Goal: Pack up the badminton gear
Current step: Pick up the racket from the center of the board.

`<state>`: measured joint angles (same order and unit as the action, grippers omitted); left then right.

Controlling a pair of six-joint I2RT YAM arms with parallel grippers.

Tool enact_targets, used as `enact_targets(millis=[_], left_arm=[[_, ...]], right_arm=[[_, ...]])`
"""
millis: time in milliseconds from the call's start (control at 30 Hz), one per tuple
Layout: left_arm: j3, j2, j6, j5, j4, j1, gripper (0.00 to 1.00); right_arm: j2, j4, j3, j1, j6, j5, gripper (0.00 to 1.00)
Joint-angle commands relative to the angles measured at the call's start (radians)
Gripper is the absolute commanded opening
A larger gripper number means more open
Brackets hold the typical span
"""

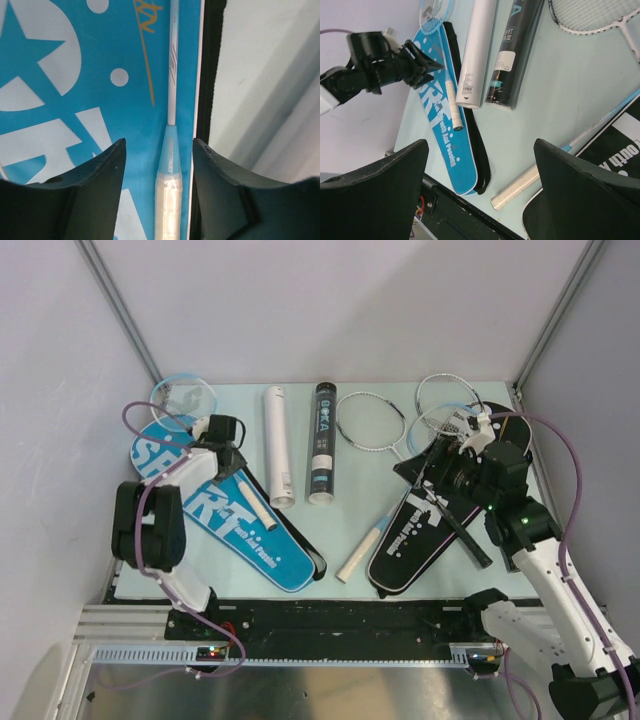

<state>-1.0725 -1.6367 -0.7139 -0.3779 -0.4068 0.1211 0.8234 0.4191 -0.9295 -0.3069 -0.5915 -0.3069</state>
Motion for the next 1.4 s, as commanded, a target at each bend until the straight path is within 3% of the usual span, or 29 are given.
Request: enact_targets(millis=[0,167,367,533,733,1067,1367], left_arm=[[-0.07,-0.099,-0.04,0.0,0.006,-0.015,0.57],[-0.088,-0.159,-0.045,-0.003,0.002,-0.021,0.47],[-0.077,-0.121,-0.029,0.018,-0.003,-0.028,0.4],[-0.034,-0.086,-0.044,0.075,-0.003,-0.05,0.19],[0.03,0.017,-0.06,0.096,-0.002,-0.06,0.02],[0.221,0.28,-0.118,0.256,0.038,-0.062,0.0],[0.451,0.555,-0.203,0.426,0.137,-0.06,0.0]], right_arm=[[0.025,-0.066,0.004,-0.047,0.002,0.02,0.92],[0.043,-0.091,0.006,-0.107,0.016,0.024,0.91],[0.082,-0.116,0.006,-0.169,0.031,0.032,0.89],[0.117,-0.158,0.006,-0.227,0.007,0.052,0.88],[0.178,-0.219,0.005,-0.337,-0.025,0.097,0.86],[0.408,-0.398,-0.023,-0.527,-0.092,0.158,0.84],[0.702,-0.581,-0.089,-0.623,-0.152,0.11,0.8]])
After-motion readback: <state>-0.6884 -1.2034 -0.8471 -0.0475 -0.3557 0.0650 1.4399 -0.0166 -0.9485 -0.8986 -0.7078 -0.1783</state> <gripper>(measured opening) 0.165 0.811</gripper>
